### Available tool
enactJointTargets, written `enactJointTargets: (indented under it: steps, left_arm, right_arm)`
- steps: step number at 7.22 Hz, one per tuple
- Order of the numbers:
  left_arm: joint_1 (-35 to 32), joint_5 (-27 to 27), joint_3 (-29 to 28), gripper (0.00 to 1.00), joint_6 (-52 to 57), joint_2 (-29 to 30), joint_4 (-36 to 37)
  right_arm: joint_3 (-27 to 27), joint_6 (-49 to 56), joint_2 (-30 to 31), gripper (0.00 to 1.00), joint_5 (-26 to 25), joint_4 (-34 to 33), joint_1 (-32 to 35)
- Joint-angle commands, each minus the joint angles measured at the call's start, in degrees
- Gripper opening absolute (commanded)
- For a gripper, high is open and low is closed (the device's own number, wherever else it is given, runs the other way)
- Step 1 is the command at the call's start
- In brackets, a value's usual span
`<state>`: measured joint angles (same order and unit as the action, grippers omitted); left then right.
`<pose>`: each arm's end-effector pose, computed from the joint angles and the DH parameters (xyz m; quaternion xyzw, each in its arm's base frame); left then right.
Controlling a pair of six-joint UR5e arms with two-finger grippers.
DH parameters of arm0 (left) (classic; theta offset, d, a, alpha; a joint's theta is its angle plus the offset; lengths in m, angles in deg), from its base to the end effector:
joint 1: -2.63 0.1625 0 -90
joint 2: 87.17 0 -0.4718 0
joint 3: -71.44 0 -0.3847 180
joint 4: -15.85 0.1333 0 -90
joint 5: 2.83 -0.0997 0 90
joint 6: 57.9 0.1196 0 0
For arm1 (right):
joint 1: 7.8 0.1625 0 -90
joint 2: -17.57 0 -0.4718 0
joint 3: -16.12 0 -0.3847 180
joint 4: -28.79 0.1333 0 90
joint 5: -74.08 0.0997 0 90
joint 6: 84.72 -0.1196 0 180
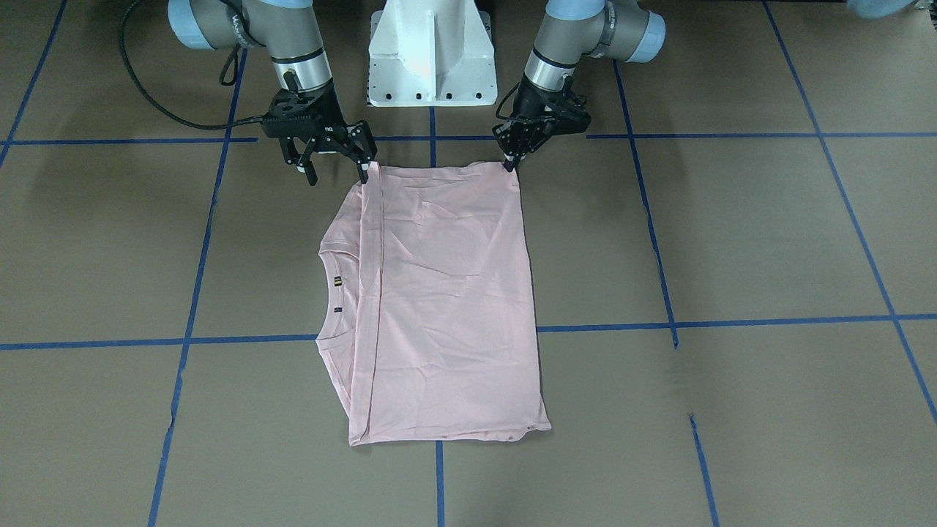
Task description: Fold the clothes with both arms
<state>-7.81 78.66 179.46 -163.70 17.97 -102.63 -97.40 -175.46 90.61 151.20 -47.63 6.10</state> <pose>0.5595 -0.2566 0.3760 0.0398 0.5134 -0.2314 0.8254 -0.5277 -0.2954 0.3518 0.1510 -0.4372 0.1633 0.8714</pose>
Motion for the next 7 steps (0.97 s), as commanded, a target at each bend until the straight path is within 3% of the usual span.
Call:
enactJointTargets:
  steps: [1, 2, 3, 7]
  left_arm:
    - [0.0, 0.0, 0.1, 0.00, 0.0, 0.1, -0.1]
    - [0.0, 0.0, 0.1, 0.00, 0.0, 0.2, -0.1]
    - [0.0, 0.0, 0.2, 0.00, 0.0, 0.2, -0.1]
    - [0.0, 0.0, 0.5, 0.00, 0.0, 0.2, 0.0]
  right_arm:
    - [0.6, -10.4, -7.3, 0.88, 0.1, -12.7, -2.9]
    - [1.2, -10.5, -7.9, 0.80, 0.0, -14.4, -3.7]
    - [2.7, -10.3, -8.1, 0.65, 0.0, -14.5, -4.0]
    - [7.8, -9.6, -11.7, 0.61, 0.1, -14.6, -4.0]
